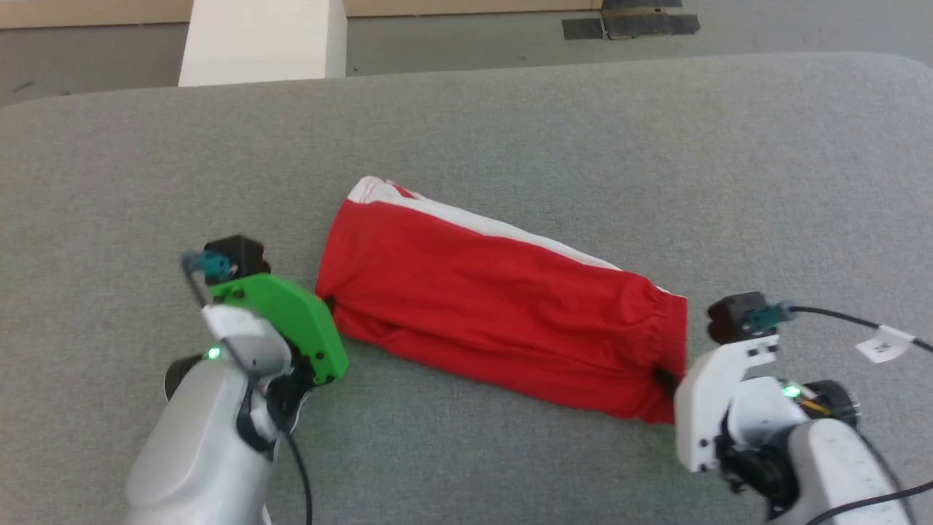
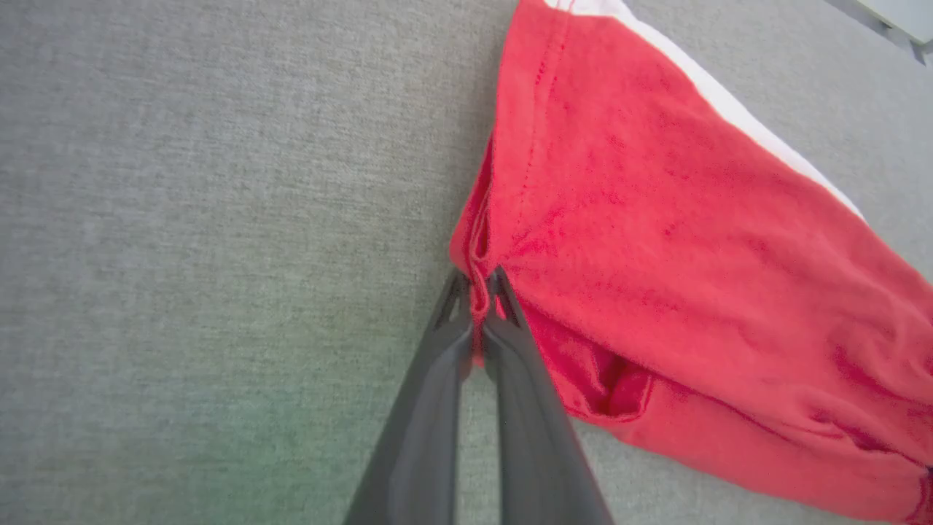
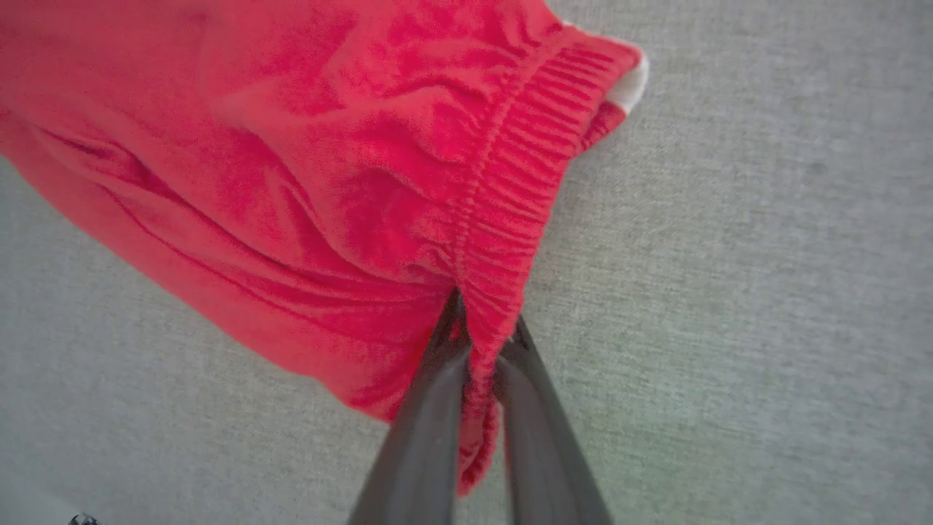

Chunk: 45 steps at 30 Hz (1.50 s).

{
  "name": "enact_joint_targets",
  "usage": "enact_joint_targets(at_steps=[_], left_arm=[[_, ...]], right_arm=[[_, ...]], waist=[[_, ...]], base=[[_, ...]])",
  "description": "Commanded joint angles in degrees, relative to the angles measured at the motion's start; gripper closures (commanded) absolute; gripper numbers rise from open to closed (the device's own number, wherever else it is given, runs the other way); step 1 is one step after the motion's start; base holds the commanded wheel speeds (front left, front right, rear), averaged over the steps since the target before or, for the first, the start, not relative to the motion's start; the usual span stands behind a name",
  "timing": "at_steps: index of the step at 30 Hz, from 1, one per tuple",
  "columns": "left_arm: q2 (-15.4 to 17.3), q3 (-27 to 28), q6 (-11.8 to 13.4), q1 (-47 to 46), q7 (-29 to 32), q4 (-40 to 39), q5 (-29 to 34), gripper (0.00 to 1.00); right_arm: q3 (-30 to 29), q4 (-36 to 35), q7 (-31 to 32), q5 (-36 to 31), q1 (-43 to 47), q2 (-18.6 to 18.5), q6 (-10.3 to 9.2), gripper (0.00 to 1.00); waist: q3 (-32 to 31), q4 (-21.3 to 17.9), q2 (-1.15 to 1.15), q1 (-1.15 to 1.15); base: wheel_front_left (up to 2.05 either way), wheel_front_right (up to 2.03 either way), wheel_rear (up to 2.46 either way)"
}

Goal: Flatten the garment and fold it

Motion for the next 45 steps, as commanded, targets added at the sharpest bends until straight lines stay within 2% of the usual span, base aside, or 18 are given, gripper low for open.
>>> enact_joint_targets(at_steps=[1,6,7,13,19,20,21,22,27,31,35,38,41,45], left_arm=[[0.07,1.23,-0.38,2.47,-1.07,-1.82,-1.35,1.0],[-0.19,3.58,0.68,10.7,-2.94,-9.53,-4.06,1.0],[-0.56,4.04,2.16,16.4,-3.06,-14.21,-5.06,1.0],[-1.96,3.06,5.71,26.52,-3.04,-22.76,-5.47,1.0],[-3.01,0.0,6.53,30.88,-0.93,-25.23,-5.89,1.0],[-3.04,-0.26,6.48,30.94,-0.82,-25.22,-5.84,0.95],[-3.22,-0.48,6.29,30.9,-0.67,-25.25,-6.05,0.63],[-3.18,-0.59,6.24,30.79,-0.58,-25.21,-6.02,0.0],[-2.08,-0.18,5.93,28.71,-0.76,-25.49,-5.16,0.0],[0.15,1.35,4.56,25.56,-3.44,-26.32,-3.01,0.0],[2.93,4.1,2.08,20.98,-14.66,-25.62,3.37,0.0],[4.7,4.11,-1.89,18.22,-26.72,-23.12,9.19,0.0],[4.6,3.93,-3.77,16.78,-37.53,-20.09,13.32,0.0],[3.18,4.16,-4.82,15.47,-41.28,-17.72,16.96,0.0]], right_arm=[[-0.62,-0.77,0.57,0.12,-0.97,-1.83,-0.11,1.0],[-2.07,-2.9,2.84,3.04,-0.1,-6.95,-0.11,1.0],[-1.82,-3.9,4.53,5.64,0.98,-9.77,-0.11,1.0],[-0.68,-4.68,7.75,9.2,3.03,-15.74,-0.11,1.0],[-0.14,-3.36,9.19,9.21,3.53,-18.2,-0.11,1.0],[0.12,-3.2,9.25,9.33,3.6,-18.12,-0.11,0.86],[0.41,-3.13,8.99,9.56,3.64,-17.85,-0.11,0.51],[0.62,-2.99,8.87,9.63,3.75,-17.63,-0.11,0.0],[0.32,-3.43,7.29,10.47,4.69,-15.87,-0.11,0.0],[-2.98,-5.56,5.39,11.22,5.82,-12.82,-0.11,0.0],[-6.46,-8.21,4.22,9.02,6.11,-8.77,-0.11,0.0],[-6.61,-8.89,4.68,6.45,5.03,-6.62,-0.11,0.0],[-5.87,-7.84,5.29,4.02,3.22,-5.59,-0.11,0.0],[-5.53,-4.36,6.4,0.49,0.46,-4.9,-0.11,0.0]], waist=[[-0.77,0.81,0.0,0.0],[-2.19,2.32,0.0,0.0],[-3.06,3.42,0.0,0.0],[-4.19,4.82,0.0,0.0],[-4.81,5.06,0.0,0.0],[-4.92,5.01,0.0,0.0],[-5.1,4.9,0.0,0.0],[-5.27,4.77,0.0,0.0],[-6.18,3.91,0.0,0.0],[-6.7,3.43,0.0,0.0],[-6.62,2.7,0.0,0.0],[-6.17,2.25,0.0,0.0],[-5.41,2.09,0.0,0.0],[-3.83,2.52,0.0,0.0]], base=[[0.0,0.0,0.0],[0.0,0.0,0.0],[0.0,0.0,0.0],[0.0,0.0,0.0],[0.0,0.0,0.0],[0.0,0.0,0.0],[0.0,0.0,0.0],[0.0,0.0,0.0],[0.0,0.0,0.0],[0.0,0.0,0.0],[0.0,0.0,0.0],[0.0,0.0,0.0],[0.0,0.0,0.0],[0.0,0.0,0.0]])
